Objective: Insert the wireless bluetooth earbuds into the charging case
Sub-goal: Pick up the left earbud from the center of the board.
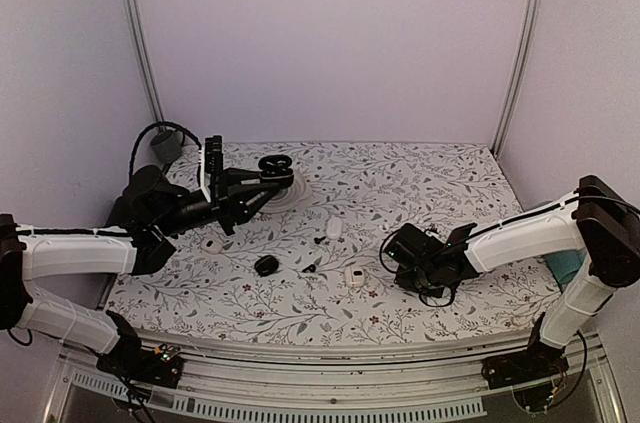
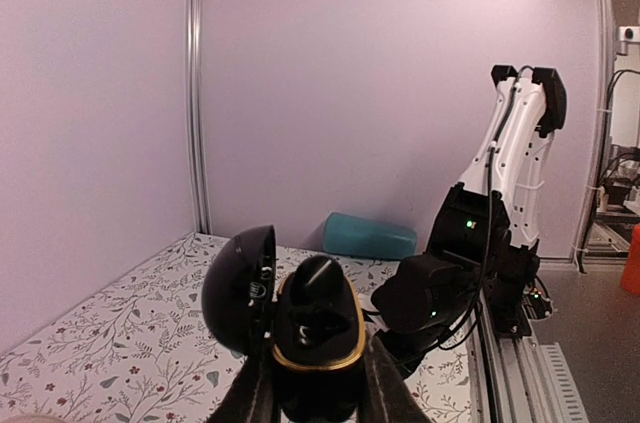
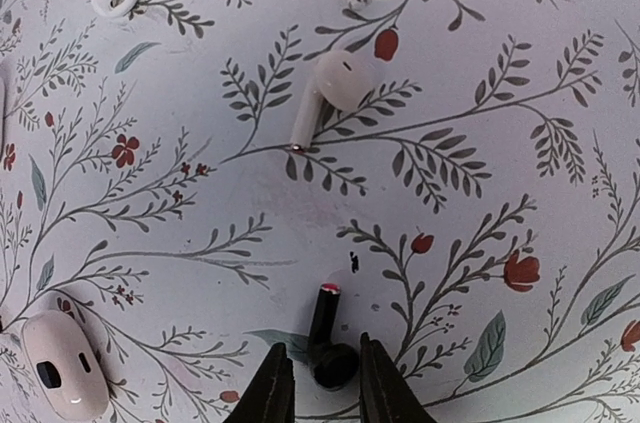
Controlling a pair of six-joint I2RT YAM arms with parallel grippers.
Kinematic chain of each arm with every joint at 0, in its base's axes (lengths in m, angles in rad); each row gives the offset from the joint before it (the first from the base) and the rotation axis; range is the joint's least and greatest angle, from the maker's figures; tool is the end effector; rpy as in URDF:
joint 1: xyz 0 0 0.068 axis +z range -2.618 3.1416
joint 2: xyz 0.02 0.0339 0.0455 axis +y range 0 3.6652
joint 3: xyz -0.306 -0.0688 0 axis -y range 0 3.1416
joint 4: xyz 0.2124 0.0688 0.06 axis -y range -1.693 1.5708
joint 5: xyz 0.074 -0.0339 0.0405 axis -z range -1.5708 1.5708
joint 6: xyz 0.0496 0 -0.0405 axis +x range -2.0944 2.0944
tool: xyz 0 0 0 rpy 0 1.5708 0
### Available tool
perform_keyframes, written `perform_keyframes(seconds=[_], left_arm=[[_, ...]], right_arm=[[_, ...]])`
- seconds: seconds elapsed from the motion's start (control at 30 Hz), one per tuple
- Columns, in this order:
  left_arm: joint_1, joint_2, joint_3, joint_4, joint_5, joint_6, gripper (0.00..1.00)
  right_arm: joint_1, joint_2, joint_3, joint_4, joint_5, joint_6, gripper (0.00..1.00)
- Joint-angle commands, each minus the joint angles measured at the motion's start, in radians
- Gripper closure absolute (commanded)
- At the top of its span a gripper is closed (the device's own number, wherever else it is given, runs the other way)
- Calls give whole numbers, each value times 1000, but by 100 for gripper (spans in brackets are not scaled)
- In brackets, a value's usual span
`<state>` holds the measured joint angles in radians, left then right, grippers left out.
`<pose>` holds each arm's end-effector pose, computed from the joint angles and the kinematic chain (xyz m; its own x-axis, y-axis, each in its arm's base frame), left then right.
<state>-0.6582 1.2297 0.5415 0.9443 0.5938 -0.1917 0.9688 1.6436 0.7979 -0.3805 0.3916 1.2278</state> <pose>0.1659 -0.1634 0.3425 0.0185 -0.2139 -0.9767 0.9562 0.2891 -0.0452 0.1677 0.2106 0.1867 -0.8279 0.3321 -0.4519 0.2703 0.9423 0.1973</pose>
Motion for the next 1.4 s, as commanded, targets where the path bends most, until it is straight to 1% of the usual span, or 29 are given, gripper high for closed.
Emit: perform_keyframes(seconds=[0.0, 0.33, 0.73, 0.8, 1.0, 1.23, 1.37], left_arm=[[2, -7, 7, 28, -3, -4, 100], [2, -1, 12, 31, -2, -5, 100], [2, -7, 5, 31, -3, -5, 100], [2, -8, 4, 30, -4, -5, 100], [0, -7, 1, 32, -6, -5, 100], [1, 1, -1, 35, -9, -5, 100], [-1, 12, -5, 40, -14, -1, 100]], right_arm=[[1, 23, -37, -28, -19, 31, 75], [1, 56, -23, -57, -10, 18, 78], [1, 89, -4, -73, -8, -12, 75], [2, 90, -3, -80, -8, -20, 78], [1, 89, 7, -110, 2, -44, 80], [1, 42, 33, -109, 9, -137, 80], [-1, 5, 57, -105, -6, -232, 80]])
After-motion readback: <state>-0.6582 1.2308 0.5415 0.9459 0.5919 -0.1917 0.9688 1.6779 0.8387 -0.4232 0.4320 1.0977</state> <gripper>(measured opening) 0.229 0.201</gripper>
